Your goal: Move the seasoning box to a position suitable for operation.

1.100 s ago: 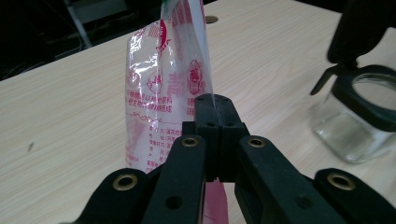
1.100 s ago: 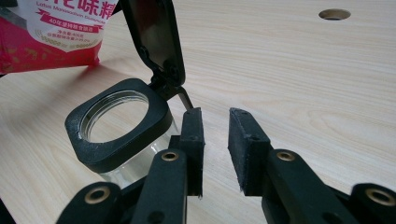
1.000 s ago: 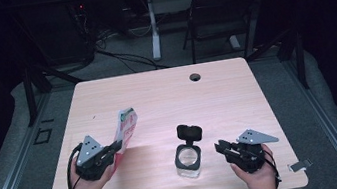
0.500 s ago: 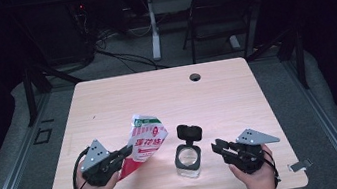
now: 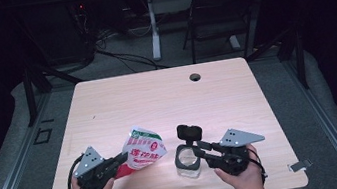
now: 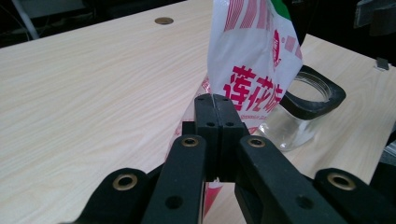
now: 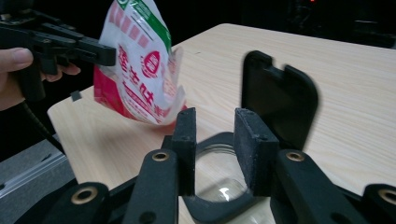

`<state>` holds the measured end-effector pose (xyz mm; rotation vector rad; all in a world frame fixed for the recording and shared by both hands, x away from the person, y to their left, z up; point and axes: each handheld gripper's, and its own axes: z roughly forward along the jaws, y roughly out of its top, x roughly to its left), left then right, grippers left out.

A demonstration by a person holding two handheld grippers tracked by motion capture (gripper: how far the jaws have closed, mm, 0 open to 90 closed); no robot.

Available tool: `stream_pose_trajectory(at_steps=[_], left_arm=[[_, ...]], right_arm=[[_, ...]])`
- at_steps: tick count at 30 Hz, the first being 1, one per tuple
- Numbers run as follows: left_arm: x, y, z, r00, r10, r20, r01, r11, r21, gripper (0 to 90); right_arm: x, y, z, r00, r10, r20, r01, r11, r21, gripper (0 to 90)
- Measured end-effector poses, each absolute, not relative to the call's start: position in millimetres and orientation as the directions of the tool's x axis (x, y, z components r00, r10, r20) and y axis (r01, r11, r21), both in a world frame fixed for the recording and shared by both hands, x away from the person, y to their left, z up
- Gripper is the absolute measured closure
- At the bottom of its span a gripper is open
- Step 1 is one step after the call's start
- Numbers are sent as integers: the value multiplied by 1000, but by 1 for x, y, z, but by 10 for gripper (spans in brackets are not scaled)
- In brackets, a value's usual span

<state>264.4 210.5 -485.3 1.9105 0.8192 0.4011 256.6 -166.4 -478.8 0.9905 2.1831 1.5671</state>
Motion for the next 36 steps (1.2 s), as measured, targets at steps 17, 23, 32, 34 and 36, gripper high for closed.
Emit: stream_pose_trajectory(at_steps=[17,23,32,34,36], left_arm=[[256,209,-493,714,694,-95,391,-282,876,900],[256,210,-493,715,692,-99,395,-283,874,900],[255,206,-495,719,688,-97,394,-288,873,900],[255,206,-496,721,686,-97,391,-288,874,900],[255,206,-496,724,682,-99,393,-290,873,900]], right_arm=[[290,-95,-494,-830,529,174,393,335,856,588],[295,-84,-497,-840,505,198,408,348,844,647],[298,-77,-499,-849,486,207,418,377,827,900],[298,-77,-499,-849,486,208,418,375,828,900],[299,-78,-498,-849,486,208,417,375,828,900]])
